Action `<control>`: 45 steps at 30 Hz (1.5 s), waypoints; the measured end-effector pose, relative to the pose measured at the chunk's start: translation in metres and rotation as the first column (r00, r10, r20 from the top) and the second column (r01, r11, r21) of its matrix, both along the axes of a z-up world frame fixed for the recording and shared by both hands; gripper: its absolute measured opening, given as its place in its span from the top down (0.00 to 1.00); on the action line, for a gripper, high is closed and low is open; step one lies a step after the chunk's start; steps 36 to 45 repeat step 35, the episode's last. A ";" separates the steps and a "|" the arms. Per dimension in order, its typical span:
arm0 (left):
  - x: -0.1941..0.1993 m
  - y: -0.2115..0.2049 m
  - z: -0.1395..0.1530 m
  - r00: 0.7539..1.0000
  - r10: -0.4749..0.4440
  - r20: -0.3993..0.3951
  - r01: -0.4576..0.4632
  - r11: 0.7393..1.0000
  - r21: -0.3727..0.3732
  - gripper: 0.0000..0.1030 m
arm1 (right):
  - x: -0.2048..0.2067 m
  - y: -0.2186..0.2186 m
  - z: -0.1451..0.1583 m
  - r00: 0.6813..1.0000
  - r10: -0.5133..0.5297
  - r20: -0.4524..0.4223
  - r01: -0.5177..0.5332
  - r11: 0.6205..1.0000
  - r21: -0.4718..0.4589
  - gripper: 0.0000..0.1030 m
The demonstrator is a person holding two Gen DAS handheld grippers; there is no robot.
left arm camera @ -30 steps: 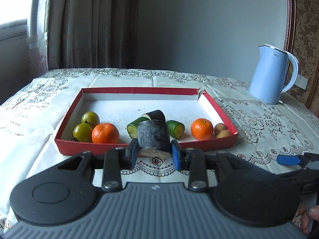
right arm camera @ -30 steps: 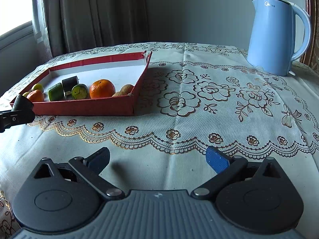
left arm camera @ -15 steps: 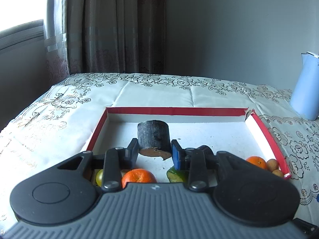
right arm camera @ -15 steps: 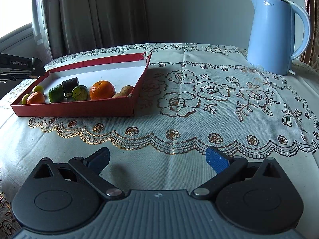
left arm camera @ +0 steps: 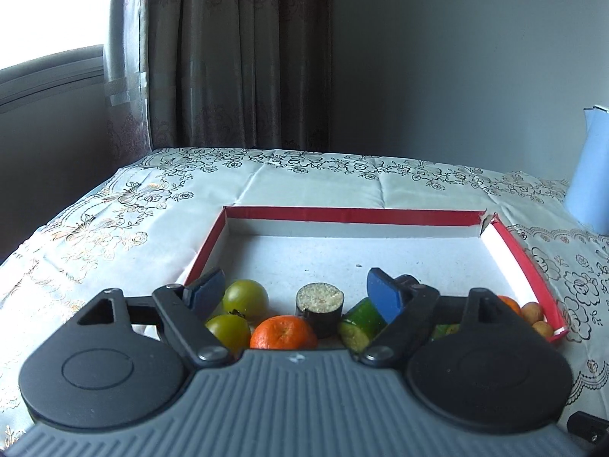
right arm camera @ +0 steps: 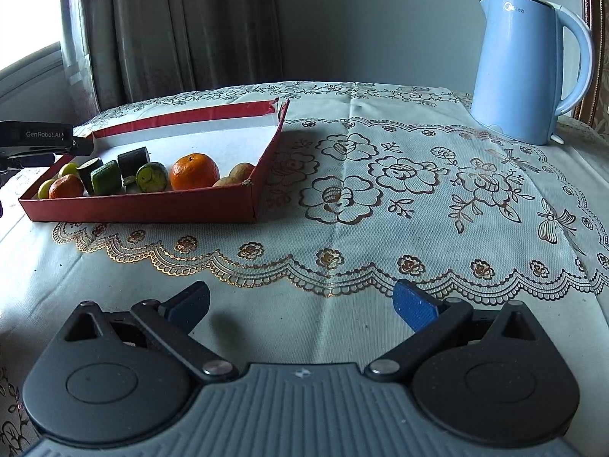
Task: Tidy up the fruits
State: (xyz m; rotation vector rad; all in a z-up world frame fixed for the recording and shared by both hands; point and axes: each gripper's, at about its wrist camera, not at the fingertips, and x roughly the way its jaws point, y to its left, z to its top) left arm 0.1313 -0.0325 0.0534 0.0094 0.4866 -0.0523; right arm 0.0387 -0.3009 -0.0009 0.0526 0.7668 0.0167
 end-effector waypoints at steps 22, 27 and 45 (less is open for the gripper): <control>-0.101 0.025 0.003 0.999 -0.039 -0.019 0.038 0.998 -0.052 0.00 | 0.001 0.006 -0.002 1.000 0.004 -0.017 -0.005 0.999 -0.053 0.00; -0.116 0.024 0.006 1.000 0.017 0.022 -0.017 1.000 0.024 0.00 | 0.001 0.006 -0.002 1.000 0.004 -0.017 -0.005 0.999 -0.054 0.00; -0.124 0.027 0.003 1.000 0.009 0.006 -0.009 1.000 0.020 0.00 | -0.001 0.006 -0.002 1.000 0.002 -0.016 -0.003 0.998 -0.059 0.00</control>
